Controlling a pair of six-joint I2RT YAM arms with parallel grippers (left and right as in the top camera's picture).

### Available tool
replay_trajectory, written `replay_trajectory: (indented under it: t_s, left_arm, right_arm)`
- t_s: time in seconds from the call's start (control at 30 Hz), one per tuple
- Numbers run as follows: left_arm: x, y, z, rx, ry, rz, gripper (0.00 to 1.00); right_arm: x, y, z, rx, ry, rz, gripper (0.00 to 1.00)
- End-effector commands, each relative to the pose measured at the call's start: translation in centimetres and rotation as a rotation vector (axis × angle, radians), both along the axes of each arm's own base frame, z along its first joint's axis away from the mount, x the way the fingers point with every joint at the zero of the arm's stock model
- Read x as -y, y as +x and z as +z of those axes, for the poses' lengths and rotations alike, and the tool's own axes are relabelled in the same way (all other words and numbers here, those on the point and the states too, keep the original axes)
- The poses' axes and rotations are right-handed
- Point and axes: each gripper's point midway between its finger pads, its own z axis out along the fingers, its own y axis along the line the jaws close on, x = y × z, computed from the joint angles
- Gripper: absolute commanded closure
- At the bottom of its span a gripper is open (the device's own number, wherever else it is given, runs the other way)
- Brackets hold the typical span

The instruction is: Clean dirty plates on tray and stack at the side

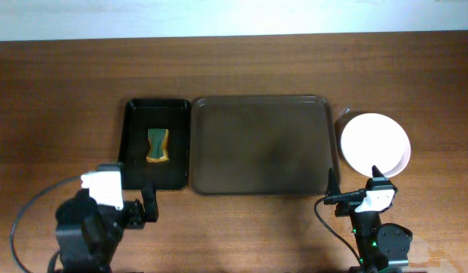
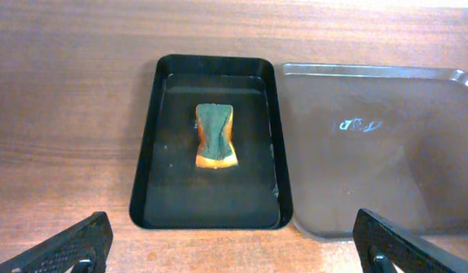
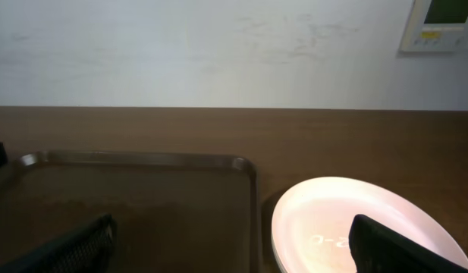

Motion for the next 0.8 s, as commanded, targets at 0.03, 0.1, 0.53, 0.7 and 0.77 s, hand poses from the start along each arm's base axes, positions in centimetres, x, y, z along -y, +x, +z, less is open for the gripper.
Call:
replay_trajectory:
  t_s: [0.03,0.1,0.53,0.7,0.77]
  left_arm:
    - [0.1,-0.5,-1.7,0.133,0.017,-0.007,0.00]
    - [0.1,0.1,-2.1,0.252,0.020,-0.009,0.00]
    - [-0.2,3.1,-4.3,0.571,0.041,0.015,0.00]
    - [-0.2,3.0,-5.8,0.509,0.041,0.013,0.00]
    - [-0.2,3.0,-5.9,0.508,0.041,0.013,0.00]
  right_arm:
    - [0.1,0.0,-0.2,-0.002,-0.007,-0.008,0.02]
    - [0.1,0.0,-0.2,-0.002,-0.007,-0.008,0.02]
    - [0.1,0.0,-0.2,-0.002,-0.007,-0.008,0.02]
    - [0.1,0.0,-0.2,-0.002,-0.007,-0.008,0.02]
    - [0.1,0.0,-0.2,-0.002,-0.007,-0.008,0.02]
